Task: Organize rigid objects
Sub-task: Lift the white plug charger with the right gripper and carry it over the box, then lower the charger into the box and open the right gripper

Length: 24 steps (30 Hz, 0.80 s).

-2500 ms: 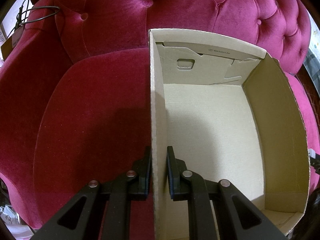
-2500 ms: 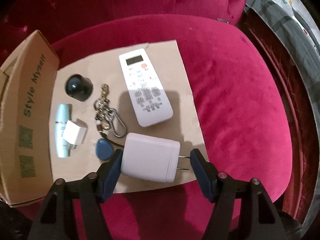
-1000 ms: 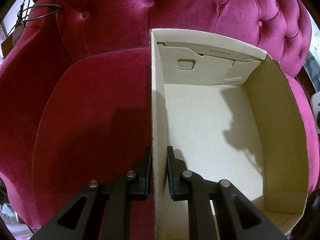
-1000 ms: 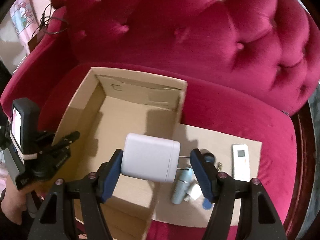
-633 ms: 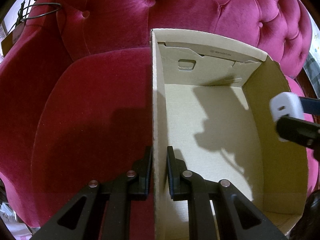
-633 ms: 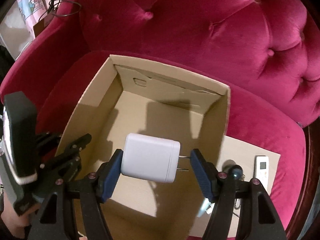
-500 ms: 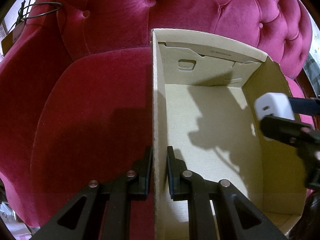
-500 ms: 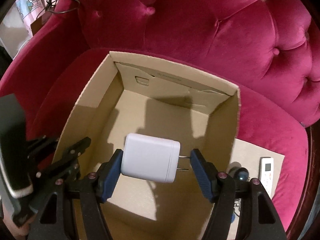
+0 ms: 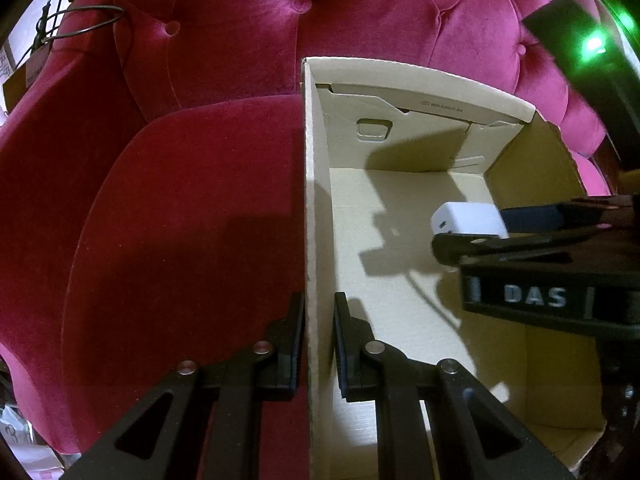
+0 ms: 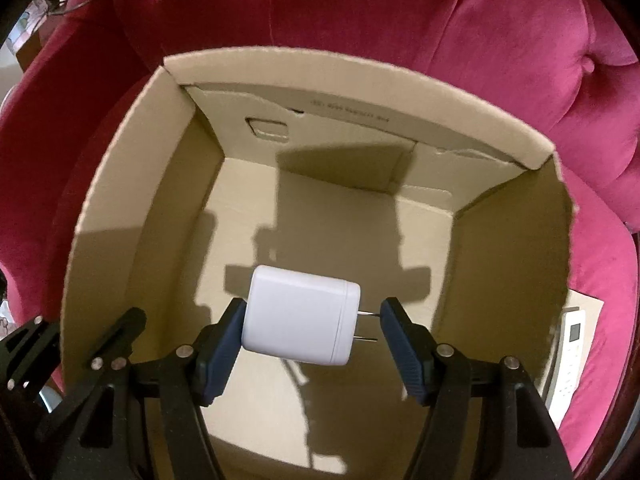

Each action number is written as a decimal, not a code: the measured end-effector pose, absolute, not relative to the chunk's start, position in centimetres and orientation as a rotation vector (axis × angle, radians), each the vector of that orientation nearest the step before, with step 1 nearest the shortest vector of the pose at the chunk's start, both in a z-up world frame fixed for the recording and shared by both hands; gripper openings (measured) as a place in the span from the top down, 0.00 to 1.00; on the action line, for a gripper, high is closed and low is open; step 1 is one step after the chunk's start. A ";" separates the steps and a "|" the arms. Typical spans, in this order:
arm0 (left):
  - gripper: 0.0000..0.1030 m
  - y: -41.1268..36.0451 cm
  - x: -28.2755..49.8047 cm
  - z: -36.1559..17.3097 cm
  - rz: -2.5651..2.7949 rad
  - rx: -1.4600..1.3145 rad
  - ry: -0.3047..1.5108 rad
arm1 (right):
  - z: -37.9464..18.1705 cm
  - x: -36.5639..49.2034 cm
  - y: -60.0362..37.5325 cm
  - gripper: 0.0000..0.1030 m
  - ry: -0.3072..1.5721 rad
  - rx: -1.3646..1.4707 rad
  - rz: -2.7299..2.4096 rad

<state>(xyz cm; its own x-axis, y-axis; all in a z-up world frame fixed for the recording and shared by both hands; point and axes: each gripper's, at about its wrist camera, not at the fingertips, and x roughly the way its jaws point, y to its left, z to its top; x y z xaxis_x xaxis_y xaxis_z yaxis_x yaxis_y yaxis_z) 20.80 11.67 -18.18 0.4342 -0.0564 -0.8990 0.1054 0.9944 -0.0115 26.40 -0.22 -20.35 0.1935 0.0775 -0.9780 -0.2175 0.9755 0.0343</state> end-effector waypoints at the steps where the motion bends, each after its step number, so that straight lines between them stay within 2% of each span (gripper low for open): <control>1: 0.86 11.7 20.8 -18.2 -0.101 0.048 1.117 | -20.6 26.5 0.0 0.30 1.367 -0.127 0.205; 15: 0.86 11.7 20.9 -18.2 -0.101 0.052 1.116 | -22.3 27.2 -0.3 0.30 1.401 -0.116 0.200; 24: 0.86 11.7 20.9 -18.2 -0.100 0.049 1.117 | -21.1 27.5 0.4 0.29 1.371 -0.114 0.201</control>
